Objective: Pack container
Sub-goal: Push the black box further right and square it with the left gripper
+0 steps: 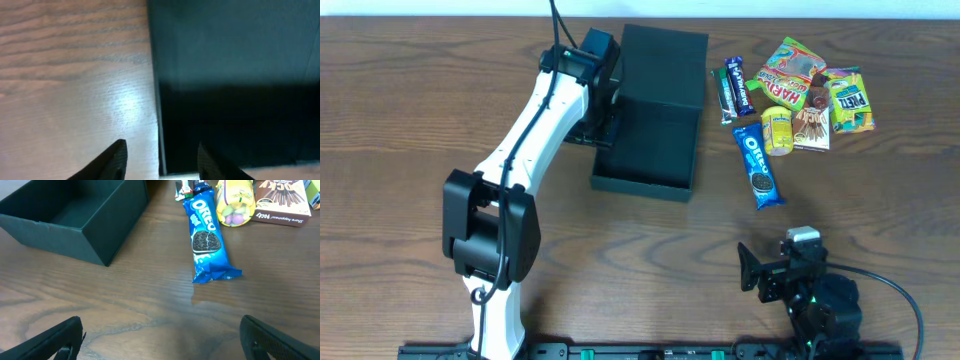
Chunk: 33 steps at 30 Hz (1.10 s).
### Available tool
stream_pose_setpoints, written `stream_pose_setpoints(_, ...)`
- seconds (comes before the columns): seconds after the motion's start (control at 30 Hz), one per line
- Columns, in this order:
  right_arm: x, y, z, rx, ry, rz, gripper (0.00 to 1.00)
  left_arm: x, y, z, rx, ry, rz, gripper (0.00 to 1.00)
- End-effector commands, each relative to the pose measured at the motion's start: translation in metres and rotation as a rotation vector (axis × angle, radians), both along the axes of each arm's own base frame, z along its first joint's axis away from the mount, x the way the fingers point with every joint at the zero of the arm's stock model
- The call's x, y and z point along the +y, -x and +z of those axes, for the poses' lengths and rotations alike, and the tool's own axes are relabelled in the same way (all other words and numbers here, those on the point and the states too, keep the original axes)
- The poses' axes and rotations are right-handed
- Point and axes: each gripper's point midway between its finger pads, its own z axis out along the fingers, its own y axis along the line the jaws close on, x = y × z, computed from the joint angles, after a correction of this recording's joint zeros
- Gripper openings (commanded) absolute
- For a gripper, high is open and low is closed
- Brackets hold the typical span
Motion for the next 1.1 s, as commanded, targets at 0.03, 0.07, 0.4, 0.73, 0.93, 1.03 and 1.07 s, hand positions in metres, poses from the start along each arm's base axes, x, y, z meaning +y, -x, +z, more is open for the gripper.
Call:
stream_pose_setpoints(0.03,0.0,0.0,0.0,-0.007,0.017,0.01,0.99,0.004,0.012,-0.027,0.046,-0.011,-0.015,0.48)
stream_pose_setpoints(0.07,0.001,0.0,0.0,-0.007,0.017,0.011,0.99,0.004,0.014,-0.032,0.05,-0.012,-0.015,0.47)
stream_pose_setpoints(0.4,0.001,0.0,0.0,-0.007,0.017,0.011,0.99,0.009,0.036,-0.051,0.13,-0.021,-0.013,0.06)
stream_pose_setpoints(0.73,0.001,0.0,0.0,-0.007,0.017,0.011,0.99,0.023,0.067,-0.056,0.17,-0.032,0.093,0.06)
stream_pose_setpoints(0.93,0.001,0.0,0.0,-0.007,0.017,0.011,1.0,0.025,0.079,-0.061,0.204,-0.032,0.153,0.06)
stream_pose_setpoints(1.03,0.001,0.0,0.0,-0.007,0.017,0.011,0.99,0.017,0.079,-0.06,0.215,0.01,0.185,0.05)
stream_pose_setpoints(1.07,0.0,0.0,0.0,-0.007,0.017,0.01,0.99,0.015,0.079,-0.06,0.217,0.018,0.195,0.06)
